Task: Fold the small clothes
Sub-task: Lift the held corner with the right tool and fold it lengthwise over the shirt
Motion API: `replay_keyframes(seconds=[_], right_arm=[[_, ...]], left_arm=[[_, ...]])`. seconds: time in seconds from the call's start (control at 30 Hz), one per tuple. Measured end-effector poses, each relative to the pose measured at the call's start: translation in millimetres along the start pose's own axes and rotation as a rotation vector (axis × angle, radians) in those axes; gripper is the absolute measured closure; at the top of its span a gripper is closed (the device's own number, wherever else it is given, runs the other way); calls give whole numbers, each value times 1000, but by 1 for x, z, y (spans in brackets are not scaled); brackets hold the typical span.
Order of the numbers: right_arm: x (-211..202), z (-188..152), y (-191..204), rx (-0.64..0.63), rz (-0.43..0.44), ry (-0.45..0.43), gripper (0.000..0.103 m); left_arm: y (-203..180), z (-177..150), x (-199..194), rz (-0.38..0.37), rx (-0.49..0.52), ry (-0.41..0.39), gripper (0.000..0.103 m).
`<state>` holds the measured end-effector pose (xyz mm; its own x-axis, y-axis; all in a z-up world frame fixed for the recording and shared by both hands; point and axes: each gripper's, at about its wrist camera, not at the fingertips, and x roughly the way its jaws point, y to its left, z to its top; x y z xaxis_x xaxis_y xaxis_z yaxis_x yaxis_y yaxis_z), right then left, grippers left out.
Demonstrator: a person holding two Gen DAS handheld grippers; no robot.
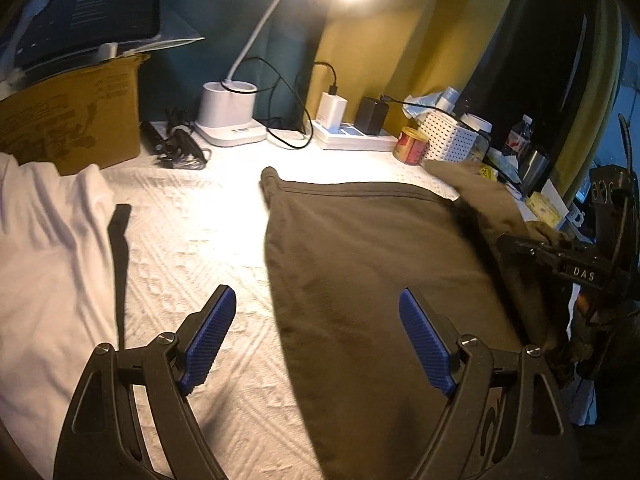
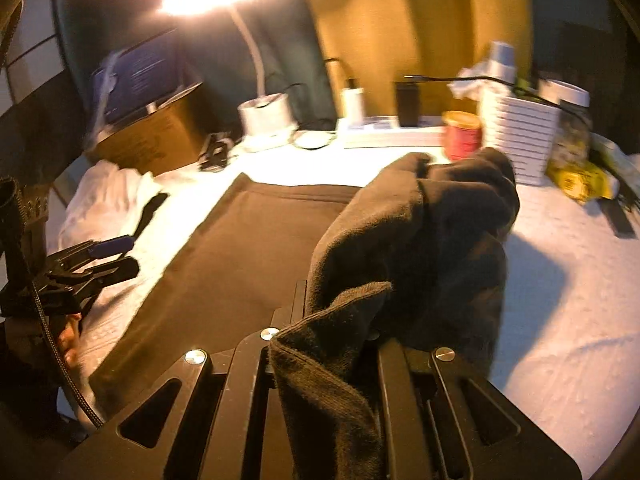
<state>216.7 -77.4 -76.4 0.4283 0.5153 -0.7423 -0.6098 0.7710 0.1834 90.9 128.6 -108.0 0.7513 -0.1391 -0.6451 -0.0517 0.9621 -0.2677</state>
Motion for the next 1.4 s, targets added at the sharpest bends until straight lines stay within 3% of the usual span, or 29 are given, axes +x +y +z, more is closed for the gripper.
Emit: replay_keyframes(seconds=[0.5,0.9,1.0,1.1,1.13,1.4], right_arm=[[32,12,67,-115,145,27,93],[67,11,106,-177,229,116,93],[70,8,116,-200,228,146,85],[61,5,127,-235,267,155,55],[57,3,132,-249,286,156,50],[21,-17,162,-333,379,165,49]], left_arm=[[17,-6,-21,42,-16,-22,20],[26,-12,-40,92,-33,-35,20],[29,-13,-45,103,-38,-38,20],[31,-14,-48,115,-45,-40,20],[33,-14,-49,118,-47,-41,20],[37,-13,-65,143,-58,-74,20]])
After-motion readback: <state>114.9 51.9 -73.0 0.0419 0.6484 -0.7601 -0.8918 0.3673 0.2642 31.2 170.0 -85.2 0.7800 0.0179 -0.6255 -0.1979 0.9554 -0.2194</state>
